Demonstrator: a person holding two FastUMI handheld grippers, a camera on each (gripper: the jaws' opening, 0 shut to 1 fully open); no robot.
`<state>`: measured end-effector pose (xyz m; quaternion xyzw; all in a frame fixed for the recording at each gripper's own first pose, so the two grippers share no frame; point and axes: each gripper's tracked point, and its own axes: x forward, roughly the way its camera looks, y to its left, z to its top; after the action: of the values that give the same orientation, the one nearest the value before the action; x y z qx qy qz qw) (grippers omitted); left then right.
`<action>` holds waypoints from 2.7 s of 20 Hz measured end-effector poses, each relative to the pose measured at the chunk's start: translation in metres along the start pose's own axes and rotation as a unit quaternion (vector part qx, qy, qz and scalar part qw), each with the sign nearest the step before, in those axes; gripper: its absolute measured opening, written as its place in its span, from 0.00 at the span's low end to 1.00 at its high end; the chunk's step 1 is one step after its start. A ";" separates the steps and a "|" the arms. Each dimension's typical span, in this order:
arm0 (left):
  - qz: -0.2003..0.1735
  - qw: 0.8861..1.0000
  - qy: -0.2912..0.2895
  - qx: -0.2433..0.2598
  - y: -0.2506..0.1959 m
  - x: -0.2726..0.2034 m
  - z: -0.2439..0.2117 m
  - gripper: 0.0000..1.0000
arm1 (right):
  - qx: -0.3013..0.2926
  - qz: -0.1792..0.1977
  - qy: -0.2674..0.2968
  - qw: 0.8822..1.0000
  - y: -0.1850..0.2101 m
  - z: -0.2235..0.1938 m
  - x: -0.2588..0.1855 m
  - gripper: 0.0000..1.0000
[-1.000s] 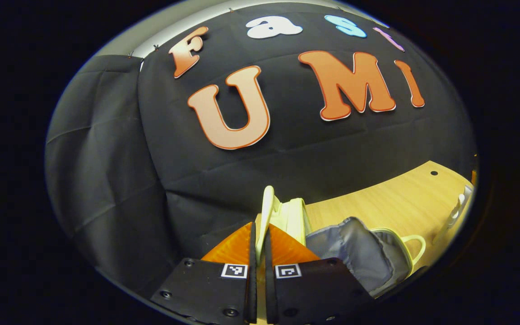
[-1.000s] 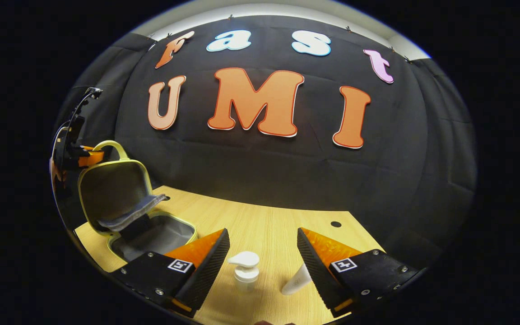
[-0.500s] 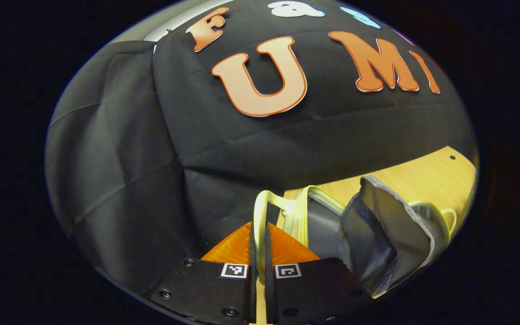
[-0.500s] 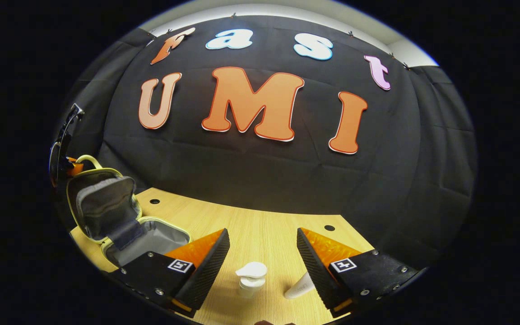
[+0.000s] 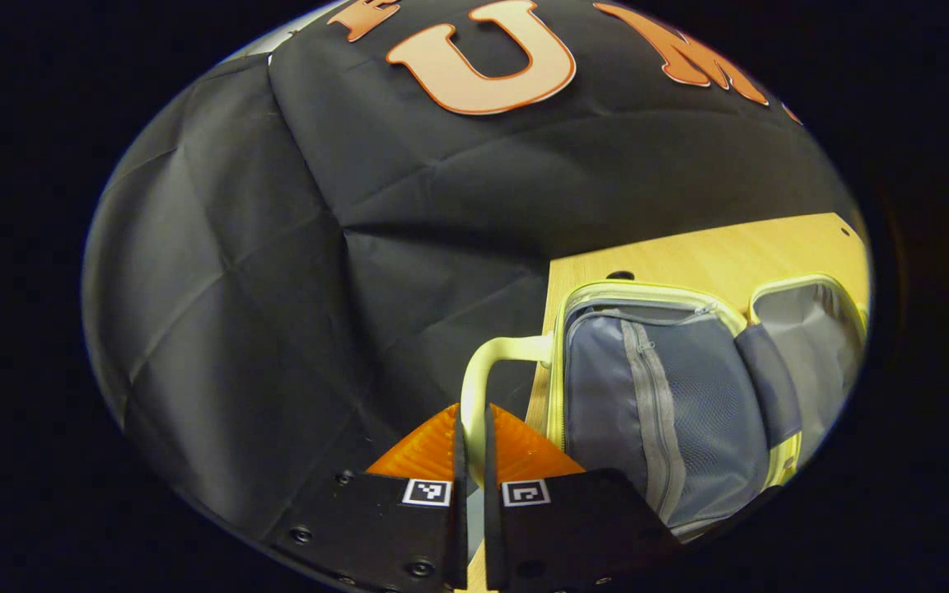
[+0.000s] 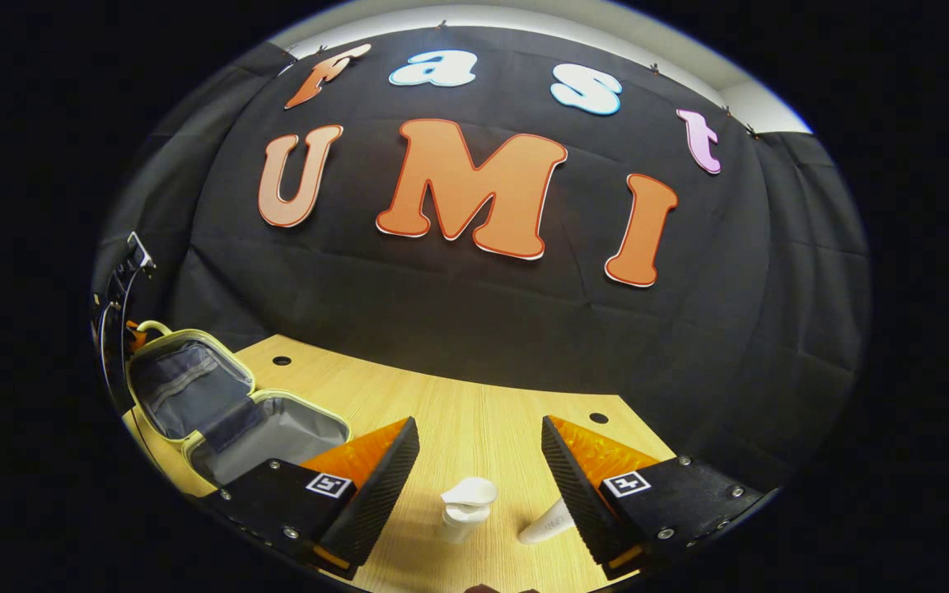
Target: First open the suitcase, pack the skin care products into it, and then close the suitcase.
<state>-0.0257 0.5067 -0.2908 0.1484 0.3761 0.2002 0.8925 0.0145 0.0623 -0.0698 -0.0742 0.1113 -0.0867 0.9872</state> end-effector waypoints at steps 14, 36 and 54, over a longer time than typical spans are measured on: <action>-0.037 0.993 -0.109 0.018 -0.063 -0.054 0.071 1.00 | 0.009 -0.005 -0.007 1.000 -0.015 -0.001 -0.005 0.95; -0.252 0.926 -0.277 -0.055 -0.334 -0.284 0.210 0.99 | 0.023 0.007 -0.028 0.999 -0.088 -0.020 -0.020 0.95; -0.435 0.875 -0.213 0.027 -0.563 -0.327 0.130 0.99 | 0.033 -0.002 0.042 0.999 -0.120 -0.092 -0.009 0.95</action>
<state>-0.0004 -0.1543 -0.2370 0.0331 0.2092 -0.2546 0.9436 -0.0336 -0.0644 -0.1369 -0.0377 0.1493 -0.0959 0.9834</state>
